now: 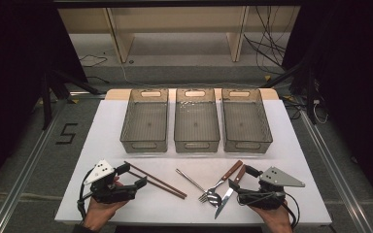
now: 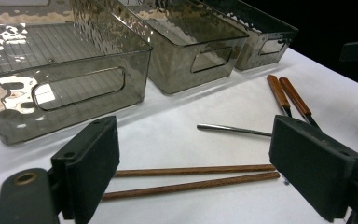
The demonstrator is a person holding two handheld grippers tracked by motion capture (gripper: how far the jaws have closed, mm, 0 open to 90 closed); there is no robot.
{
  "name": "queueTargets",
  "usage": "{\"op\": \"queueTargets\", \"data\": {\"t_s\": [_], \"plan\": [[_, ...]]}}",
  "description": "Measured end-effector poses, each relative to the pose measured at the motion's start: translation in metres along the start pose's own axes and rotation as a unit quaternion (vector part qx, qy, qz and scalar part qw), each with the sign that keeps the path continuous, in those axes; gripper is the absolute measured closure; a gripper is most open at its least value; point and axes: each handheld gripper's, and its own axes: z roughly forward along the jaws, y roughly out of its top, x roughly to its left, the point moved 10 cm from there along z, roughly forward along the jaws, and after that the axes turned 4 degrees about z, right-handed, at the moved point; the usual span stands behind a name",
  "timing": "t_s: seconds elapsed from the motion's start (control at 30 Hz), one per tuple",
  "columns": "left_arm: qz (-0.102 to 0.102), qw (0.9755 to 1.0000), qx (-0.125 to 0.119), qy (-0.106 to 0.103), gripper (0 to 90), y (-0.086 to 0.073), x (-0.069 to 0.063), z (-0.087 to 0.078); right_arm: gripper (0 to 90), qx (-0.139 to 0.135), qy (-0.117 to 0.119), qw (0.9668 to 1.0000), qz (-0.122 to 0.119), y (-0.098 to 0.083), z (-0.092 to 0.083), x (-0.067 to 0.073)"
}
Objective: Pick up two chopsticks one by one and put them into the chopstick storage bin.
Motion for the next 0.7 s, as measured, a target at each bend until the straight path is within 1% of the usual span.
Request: {"op": "queueTargets", "data": {"t_s": [0.2,0.3,0.4,0.47,0.53,0.57,0.63,0.7], "plan": [[0.008,0.9999,0.013,-0.007,15.4,0.001,-0.001,0.001,23.9,-0.001,0.001,1.0000,0.003,0.000,0.000,-0.001],[0.024,0.9990,0.036,-0.005,15.4,0.001,-0.001,0.003,23.9,0.000,0.000,1.0000,0.003,0.000,0.000,-0.001],[0.047,0.9969,0.063,-0.005,15.4,0.002,-0.001,0.006,23.9,0.002,0.001,1.0000,0.003,-0.001,0.001,-0.001],[0.064,0.9945,0.083,-0.006,15.4,0.003,-0.001,0.007,23.9,0.002,0.001,1.0000,0.004,-0.001,0.001,-0.001],[0.081,0.9913,0.103,-0.011,15.5,0.005,-0.001,0.009,23.9,0.002,0.002,1.0000,0.006,0.000,0.001,0.000],[0.089,0.9892,0.116,-0.016,15.7,0.006,-0.001,0.010,23.8,0.002,0.002,1.0000,0.005,0.000,0.001,0.000],[0.104,0.9844,0.141,-0.017,15.8,0.006,0.000,0.012,23.8,0.003,0.002,1.0000,0.007,0.000,0.001,0.000],[0.119,0.9792,0.163,-0.022,15.8,0.007,0.000,0.014,23.8,0.001,0.003,1.0000,0.005,0.001,0.001,0.000]]}}
